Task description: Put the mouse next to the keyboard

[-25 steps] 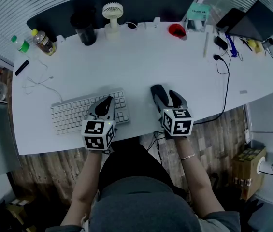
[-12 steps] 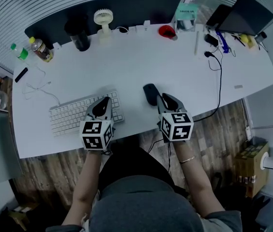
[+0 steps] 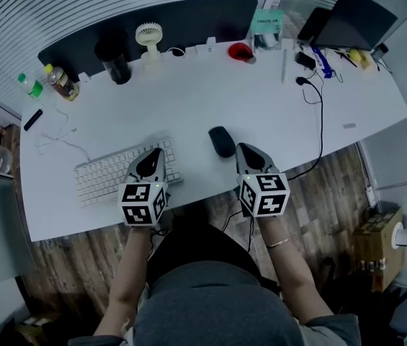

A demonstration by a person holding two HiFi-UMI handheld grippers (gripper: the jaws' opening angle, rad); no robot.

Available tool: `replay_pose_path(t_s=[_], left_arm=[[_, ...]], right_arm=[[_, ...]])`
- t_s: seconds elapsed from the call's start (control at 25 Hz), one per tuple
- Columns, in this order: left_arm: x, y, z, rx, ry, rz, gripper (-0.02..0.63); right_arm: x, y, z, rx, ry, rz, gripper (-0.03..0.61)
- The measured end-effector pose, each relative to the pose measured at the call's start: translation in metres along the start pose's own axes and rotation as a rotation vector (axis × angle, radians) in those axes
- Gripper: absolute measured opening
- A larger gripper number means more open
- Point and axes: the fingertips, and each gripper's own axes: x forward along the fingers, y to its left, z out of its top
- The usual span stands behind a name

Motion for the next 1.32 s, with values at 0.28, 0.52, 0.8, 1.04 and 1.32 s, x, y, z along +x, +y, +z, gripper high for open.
replay_pose_path(t_s=[0.28, 0.52, 0.8, 1.04, 1.32], left_arm=[[-0.005, 0.002, 0.002, 0.004, -0.01, -0.007, 0.029], [-0.007, 0.004, 0.001, 0.005, -0.008, -0.014, 0.029], [-0.006, 0.003, 0.004, 0.01, -0.016, -0.026, 0.029], [-0.006, -0.001, 0.004, 0.012, -0.016, -0.033, 0.029], [-0.007, 0.0, 0.002, 0.012, -0.013, -0.034, 0.029]], right_arm=[[-0.009, 0.008, -0.002, -0.009, -0.008, -0.003, 0.002], [-0.014, 0.009, -0.001, -0.012, -0.012, -0.023, 0.002], [-0.017, 0.01, 0.003, -0.011, -0.028, -0.036, 0.002], [-0.019, 0.007, 0.0, -0.012, -0.02, -0.047, 0.002], [-0.017, 0.008, -0.004, -0.016, -0.009, -0.05, 0.002]])
